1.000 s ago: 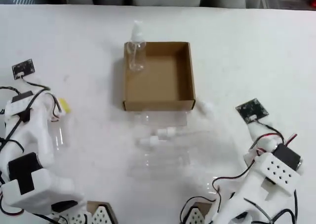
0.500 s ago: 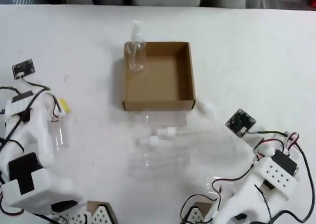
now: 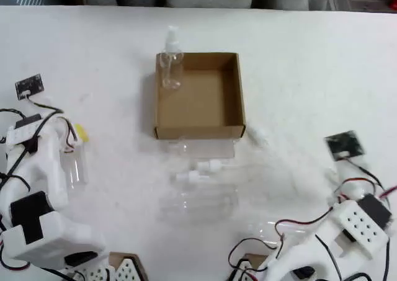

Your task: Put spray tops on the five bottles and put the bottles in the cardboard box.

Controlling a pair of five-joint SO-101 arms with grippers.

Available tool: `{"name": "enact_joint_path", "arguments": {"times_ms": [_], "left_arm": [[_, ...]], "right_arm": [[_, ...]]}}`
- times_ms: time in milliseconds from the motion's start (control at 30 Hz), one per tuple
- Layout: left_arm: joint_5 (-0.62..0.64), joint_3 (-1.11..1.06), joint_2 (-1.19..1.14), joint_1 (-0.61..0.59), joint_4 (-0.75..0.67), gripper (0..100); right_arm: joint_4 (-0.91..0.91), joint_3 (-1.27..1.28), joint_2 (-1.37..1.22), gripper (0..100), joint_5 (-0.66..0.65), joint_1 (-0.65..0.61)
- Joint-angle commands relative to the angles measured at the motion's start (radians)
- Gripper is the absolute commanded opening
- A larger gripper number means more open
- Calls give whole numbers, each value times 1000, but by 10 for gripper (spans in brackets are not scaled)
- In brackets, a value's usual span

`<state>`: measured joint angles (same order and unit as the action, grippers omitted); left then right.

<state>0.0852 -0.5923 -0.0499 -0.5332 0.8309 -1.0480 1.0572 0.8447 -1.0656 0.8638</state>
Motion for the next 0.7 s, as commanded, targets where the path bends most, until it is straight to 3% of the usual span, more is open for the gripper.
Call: {"name": "enact_joint_path", "arguments": {"times_ms": [0,133,333,500,667], "left_arm": [[-9,43,10,16,12,169],[-9,43,10,16,12,169],[-11,43,10,16,12,169],[-11,43,10,16,12,169],[-11,43,10,16,12,169]], "right_arm": [[-74,-87,16,15,97,88],[-85,-89,-53,16,219,110],[84,-114,-275,16,473,74],[182,-233,-526,16,598,65],[182,-393,-783,16,629,38]]}}
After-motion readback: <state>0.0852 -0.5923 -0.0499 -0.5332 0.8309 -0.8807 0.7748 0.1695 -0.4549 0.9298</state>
